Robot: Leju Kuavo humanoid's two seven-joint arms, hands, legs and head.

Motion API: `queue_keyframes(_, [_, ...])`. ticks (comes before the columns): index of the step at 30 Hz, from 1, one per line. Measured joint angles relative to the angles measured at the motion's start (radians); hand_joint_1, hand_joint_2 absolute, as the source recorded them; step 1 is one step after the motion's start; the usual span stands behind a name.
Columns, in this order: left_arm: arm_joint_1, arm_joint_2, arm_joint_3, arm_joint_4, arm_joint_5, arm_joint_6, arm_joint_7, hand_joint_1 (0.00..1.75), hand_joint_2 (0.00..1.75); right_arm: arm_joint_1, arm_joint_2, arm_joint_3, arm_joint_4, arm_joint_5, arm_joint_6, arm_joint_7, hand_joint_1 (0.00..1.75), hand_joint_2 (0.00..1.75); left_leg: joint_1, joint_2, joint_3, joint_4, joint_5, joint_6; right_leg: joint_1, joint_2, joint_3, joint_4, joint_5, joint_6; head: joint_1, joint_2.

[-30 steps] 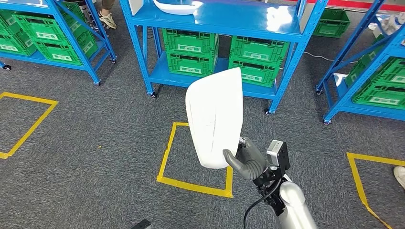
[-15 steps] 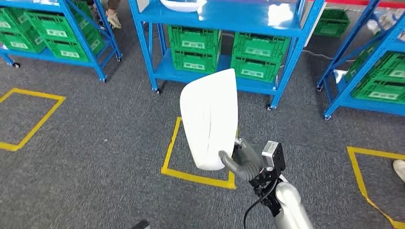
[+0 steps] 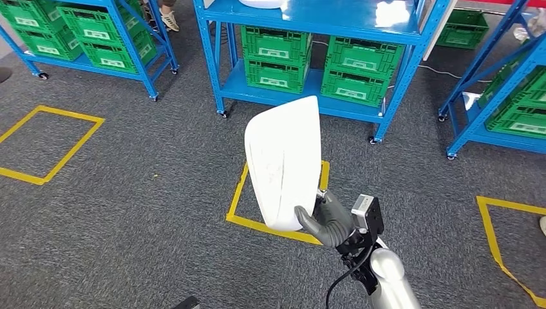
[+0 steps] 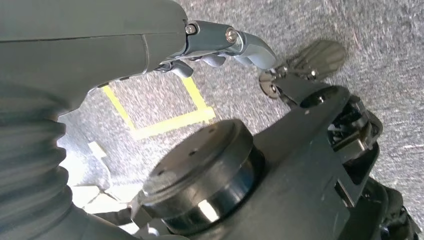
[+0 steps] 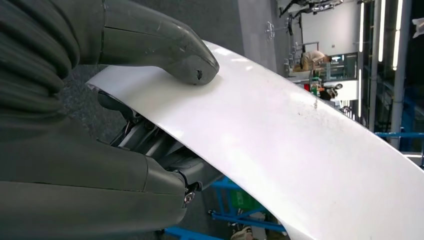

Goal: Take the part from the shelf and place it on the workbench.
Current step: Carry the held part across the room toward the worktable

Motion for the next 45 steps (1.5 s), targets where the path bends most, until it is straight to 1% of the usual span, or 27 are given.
queue_keyframes(2, [0.004,0.002,0.0,0.0,-0.001,0.0,0.001,0.0,1.75,0.008,0.002,0.0,-0.007,0.004,-0.003,0.002,1.75,1.75,0.0,-0.007,-0.007,0.0,0.003,-0.013,-0.003,-0.021,-0.001,-0.009,0.009,-0.011,0.0,0.0])
queue_keyframes(3, [0.006,0.002,0.0,0.001,-0.001,0.0,0.002,0.0,1.75,0.012,0.003,0.0,-0.01,0.005,-0.004,0.002,1.75,1.75,0.0,0.003,-0.018,0.019,-0.013,-0.017,-0.005,-0.031,-0.003,-0.014,0.016,-0.018,-0.001,0.0])
queue_keyframes(6, [0.008,0.002,0.0,0.001,-0.001,0.0,0.002,0.0,1.75,0.023,0.005,0.0,-0.014,0.007,-0.008,0.003,1.75,1.75,0.0,0.048,-0.085,0.186,-0.115,-0.028,-0.004,-0.065,-0.016,-0.016,0.027,-0.031,-0.006,0.0])
queue_keyframes(7, [0.009,0.002,0.0,0.001,-0.001,0.0,0.002,0.0,1.75,0.029,0.004,0.0,-0.014,0.008,-0.008,0.003,1.75,1.75,0.001,0.053,-0.103,0.241,-0.138,-0.031,-0.003,-0.077,-0.021,-0.013,0.029,-0.033,-0.006,0.0])
queue_keyframes(8, [0.011,0.002,0.0,0.001,-0.001,0.0,0.002,0.0,1.75,0.035,0.004,0.0,-0.014,0.008,-0.008,0.003,1.75,1.75,0.001,0.057,-0.105,0.266,-0.142,-0.033,-0.002,-0.088,-0.027,-0.009,0.03,-0.033,-0.006,0.0])
queue_keyframes(9, [0.013,0.002,0.0,0.001,-0.001,0.0,0.002,0.0,1.75,0.041,0.004,0.0,-0.014,0.008,-0.008,0.003,1.75,1.75,0.001,0.06,-0.088,0.254,-0.13,-0.034,-0.001,-0.1,-0.032,-0.006,0.031,-0.032,-0.006,0.0])
queue_keyframes(11, [0.016,0.002,0.0,0.002,-0.002,0.0,0.001,0.0,1.75,0.047,0.004,0.0,-0.016,0.009,-0.008,0.003,1.75,1.75,0.0,0.084,-0.005,0.13,-0.085,-0.031,0.0,-0.122,-0.039,0.002,0.031,-0.03,-0.006,0.0])
queue_keyframes(13, [0.016,0.002,0.0,0.002,-0.007,0.0,0.001,0.0,1.75,0.049,0.004,-0.001,-0.02,0.009,-0.009,0.003,1.75,1.75,-0.009,0.113,0.062,0.025,-0.059,-0.016,0.003,-0.141,-0.042,0.007,0.032,-0.023,-0.005,0.0])
queue_keyframes(14, [0.016,0.002,0.0,0.002,-0.011,0.0,0.002,0.0,1.75,0.049,0.004,-0.001,-0.022,0.009,-0.009,0.002,1.75,1.75,-0.013,0.12,0.072,0.003,-0.059,-0.007,0.005,-0.149,-0.042,0.009,0.034,-0.018,-0.004,0.0])
queue_keyframes(16, [0.017,0.002,0.0,0.002,-0.016,0.0,0.004,0.0,1.75,0.05,0.005,-0.001,-0.028,0.009,-0.009,0.003,1.75,1.75,-0.017,0.107,0.065,-0.003,-0.052,0.011,0.006,-0.163,-0.042,0.009,0.037,-0.006,-0.004,0.0])
queue_keyframes(17, [0.017,0.002,0.0,0.003,-0.018,0.0,0.004,0.0,1.75,0.049,0.005,-0.001,-0.031,0.008,-0.01,0.003,1.75,1.75,-0.014,0.098,0.063,-0.009,-0.05,0.018,0.005,-0.157,-0.044,0.012,0.033,0.001,-0.003,0.0])
queue_keyframes(19, [0.018,0.002,0.0,0.003,-0.019,0.0,0.005,0.0,1.75,0.049,0.005,-0.001,-0.036,0.008,-0.01,0.002,1.75,1.75,-0.008,0.08,0.057,-0.015,-0.037,0.032,0.003,-0.113,-0.065,0.061,-0.005,0.014,-0.002,0.0])
queue_keyframes(21, [0.017,0.002,0.0,0.003,-0.019,0.0,0.006,0.0,1.75,0.053,0.004,-0.001,-0.039,0.008,-0.01,0.003,1.75,1.75,-0.007,0.06,0.043,-0.015,-0.027,0.041,0.0,-0.066,-0.12,0.189,-0.077,0.018,-0.001,0.0])
queue_keyframes(23, [0.017,0.002,0.0,0.003,-0.019,0.0,0.005,0.0,1.75,0.06,0.002,-0.002,-0.039,0.009,-0.01,0.003,1.75,1.75,-0.008,0.033,0.028,-0.012,-0.017,0.042,-0.001,-0.056,-0.163,0.287,-0.111,0.016,-0.001,0.0])
queue_keyframes(24, [0.018,0.002,0.0,0.003,-0.019,0.0,0.005,0.0,1.75,0.061,0.002,-0.002,-0.039,0.009,-0.01,0.003,1.75,1.75,-0.009,0.019,0.021,-0.009,-0.013,0.04,-0.001,-0.054,-0.157,0.28,-0.098,0.014,-0.001,0.0])
queue_keyframes(25, [0.019,0.001,0.0,0.004,-0.019,0.0,0.005,0.0,1.75,0.062,0.001,-0.002,-0.039,0.009,-0.01,0.003,1.75,1.75,-0.008,0.005,0.016,-0.006,-0.01,0.038,-0.001,-0.049,-0.13,0.232,-0.068,0.011,-0.001,0.0])
queue_keyframes(27, [0.019,0.001,0.0,0.004,-0.02,0.0,0.004,0.0,1.75,0.062,0.001,-0.002,-0.041,0.009,-0.011,0.004,1.75,1.75,-0.009,-0.021,0.007,0.001,-0.004,0.03,-0.001,-0.01,-0.053,0.09,-0.012,0.003,-0.001,0.0])
queue_keyframes(29, [0.018,0.0,0.0,0.003,-0.024,0.0,0.002,0.0,1.75,0.065,0.001,-0.003,-0.045,0.008,-0.014,0.005,1.75,1.75,-0.008,-0.041,-0.001,0.004,0.003,0.019,0.001,0.019,-0.017,0.014,0.006,-0.002,-0.001,0.0])
queue_keyframes(31, [0.017,0.001,0.0,0.003,-0.029,0.0,0.002,0.0,1.75,0.069,0.001,-0.004,-0.05,0.008,-0.018,0.008,1.75,1.75,-0.007,-0.06,-0.009,-0.002,0.013,0.005,0.003,0.007,-0.017,0.005,0.012,-0.009,-0.001,0.0])
queue_keyframes(32, [0.017,0.002,0.0,0.003,-0.031,0.0,0.002,0.0,1.75,0.071,0.002,-0.004,-0.054,0.009,-0.02,0.011,1.75,1.75,-0.006,-0.059,-0.014,-0.001,0.015,0.0,0.003,-0.005,-0.016,0.001,0.017,-0.015,-0.001,0.0])
queue_keyframes(34, [0.013,0.005,0.0,0.003,-0.034,0.0,0.003,0.0,1.75,0.075,0.004,-0.005,-0.067,0.012,-0.02,0.019,1.75,1.75,-0.008,-0.017,-0.037,0.041,-0.015,-0.009,-0.001,-0.03,-0.016,-0.011,0.029,-0.029,-0.005,0.0])
queue_keyframes(36, [0.004,0.006,0.0,0.003,-0.032,0.0,0.003,0.0,1.75,0.081,0.005,-0.006,-0.077,0.017,-0.018,0.028,1.75,1.75,-0.007,0.038,-0.083,0.157,-0.084,-0.018,0.001,-0.059,-0.02,-0.013,0.033,-0.035,-0.008,0.0])
queue_keyframes(38, [-0.002,0.006,0.0,0.003,-0.029,0.0,0.001,0.0,1.75,0.084,0.003,-0.008,-0.08,0.02,-0.014,0.034,1.75,1.75,-0.002,0.055,-0.121,0.261,-0.129,-0.026,0.002,-0.09,-0.027,-0.01,0.033,-0.036,-0.008,0.0])
queue_keyframes(39, [-0.003,0.006,0.0,0.003,-0.03,0.0,0.002,0.0,1.75,0.083,0.003,-0.009,-0.08,0.021,-0.012,0.035,1.75,1.75,0.0,0.059,-0.116,0.267,-0.126,-0.029,0.002,-0.105,-0.029,-0.008,0.033,-0.036,-0.008,0.0])
queue_keyframes(41, [-0.003,0.005,0.0,0.003,-0.034,0.0,0.008,0.0,1.75,0.077,0.002,-0.01,-0.079,0.026,-0.015,0.033,1.75,1.75,0.004,0.081,-0.049,0.167,-0.078,-0.032,0.001,-0.131,-0.031,-0.003,0.031,-0.033,-0.008,0.0])
queue_keyframes(43, [-0.006,0.002,0.0,0.003,-0.038,0.0,0.012,0.0,1.75,0.069,0.001,-0.012,-0.078,0.032,-0.025,0.033,1.75,1.75,0.0,0.12,0.021,0.046,-0.044,-0.024,0.004,-0.154,-0.033,0.005,0.026,-0.023,-0.007,0.0])
queue_keyframes(45, [-0.008,0.0,0.0,0.003,-0.034,0.0,0.013,0.0,1.75,0.066,0.0,-0.016,-0.079,0.03,-0.03,0.036,1.75,1.75,-0.007,0.129,0.038,0.007,-0.041,-0.007,0.008,-0.173,-0.034,0.01,0.023,-0.011,-0.005,0.0])
